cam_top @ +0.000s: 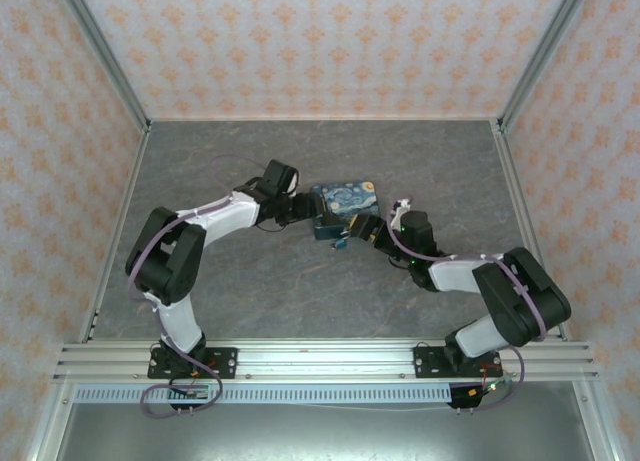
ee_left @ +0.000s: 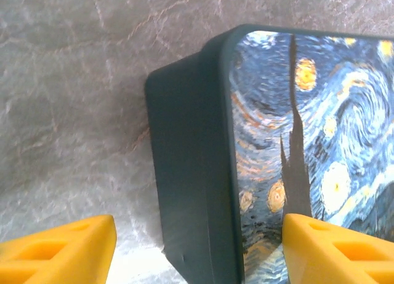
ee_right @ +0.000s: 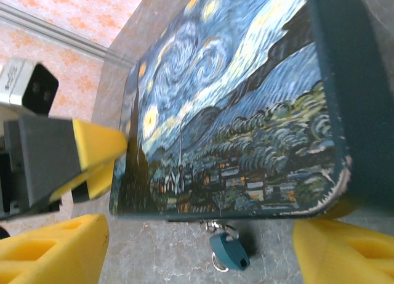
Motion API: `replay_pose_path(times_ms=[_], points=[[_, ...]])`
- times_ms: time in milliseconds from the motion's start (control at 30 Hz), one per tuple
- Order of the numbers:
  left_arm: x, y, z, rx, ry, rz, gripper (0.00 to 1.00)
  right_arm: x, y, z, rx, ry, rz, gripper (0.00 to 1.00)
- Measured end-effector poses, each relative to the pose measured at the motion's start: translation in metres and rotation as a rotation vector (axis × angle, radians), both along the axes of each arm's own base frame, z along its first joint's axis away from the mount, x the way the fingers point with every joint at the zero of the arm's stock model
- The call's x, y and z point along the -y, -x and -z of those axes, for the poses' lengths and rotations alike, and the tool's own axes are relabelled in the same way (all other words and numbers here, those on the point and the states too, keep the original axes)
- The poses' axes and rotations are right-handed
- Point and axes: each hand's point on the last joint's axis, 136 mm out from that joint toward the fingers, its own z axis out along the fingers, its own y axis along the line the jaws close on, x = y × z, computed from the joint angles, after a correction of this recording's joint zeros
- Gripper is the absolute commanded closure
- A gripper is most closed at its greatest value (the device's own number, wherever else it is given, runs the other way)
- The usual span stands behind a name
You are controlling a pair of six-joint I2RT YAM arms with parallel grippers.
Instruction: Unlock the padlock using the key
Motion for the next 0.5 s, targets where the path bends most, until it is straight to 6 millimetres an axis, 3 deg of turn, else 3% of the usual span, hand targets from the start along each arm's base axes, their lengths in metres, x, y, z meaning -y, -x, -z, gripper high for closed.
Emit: replay_pose_path(times_ms=[200, 500], points=[[-0.006, 0.016, 0.001, 0.001, 0.032, -0.030, 0.29, 0.002, -0.003, -0.008, 0.061, -0.008, -0.034, 0.22], [-0.009, 0.029, 0.002, -0.007, 0.053, -0.060, 0.29, 0.004, 0.023, -0.005, 0.106, -0.007, -0.097, 0.25]])
